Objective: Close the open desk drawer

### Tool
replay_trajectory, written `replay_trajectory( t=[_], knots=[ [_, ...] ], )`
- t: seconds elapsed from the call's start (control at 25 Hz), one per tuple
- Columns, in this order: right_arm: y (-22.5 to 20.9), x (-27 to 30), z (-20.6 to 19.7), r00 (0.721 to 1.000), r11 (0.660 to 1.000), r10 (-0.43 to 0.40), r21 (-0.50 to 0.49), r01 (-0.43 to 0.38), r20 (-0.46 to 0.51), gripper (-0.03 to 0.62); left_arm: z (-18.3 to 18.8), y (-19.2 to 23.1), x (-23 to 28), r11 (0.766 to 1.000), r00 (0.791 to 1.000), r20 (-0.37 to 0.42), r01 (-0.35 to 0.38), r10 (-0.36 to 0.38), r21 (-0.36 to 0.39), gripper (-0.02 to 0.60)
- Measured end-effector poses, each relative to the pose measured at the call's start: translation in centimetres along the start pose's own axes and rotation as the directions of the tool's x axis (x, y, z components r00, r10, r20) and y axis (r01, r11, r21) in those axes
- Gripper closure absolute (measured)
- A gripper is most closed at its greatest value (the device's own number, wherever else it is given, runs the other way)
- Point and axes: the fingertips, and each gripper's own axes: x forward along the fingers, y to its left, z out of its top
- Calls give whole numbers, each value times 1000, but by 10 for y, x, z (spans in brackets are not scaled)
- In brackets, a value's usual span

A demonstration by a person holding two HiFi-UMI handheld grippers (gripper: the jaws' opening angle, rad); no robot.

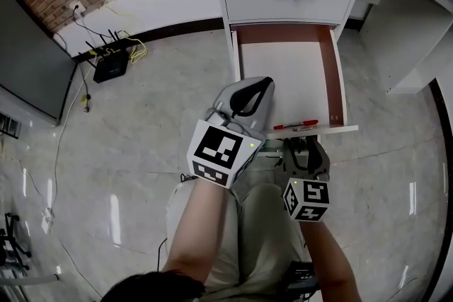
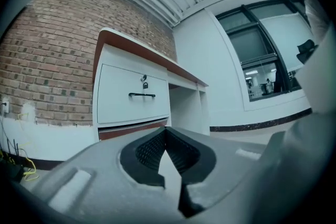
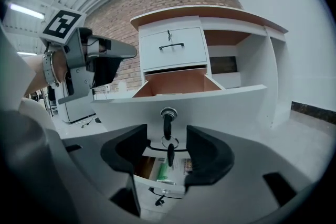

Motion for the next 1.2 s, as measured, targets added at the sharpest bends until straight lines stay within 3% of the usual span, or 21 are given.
replay_trajectory(
  t=[0.12,0.6,1.2],
  knots=[
    [-1,5,-2,1000,999,-25,-22,25,16,367,-5,3,-5,1000,999,-31,14,-15,-25,577],
    [-1,6,3,999,999,-35,-10,35,40,368,10,22,-22,999,1000,9,-20,20,-50,577],
    [-4,4,54,988,996,-49,-68,60,144,379,25,28,-38,994,995,94,-32,43,-109,577]
  ],
)
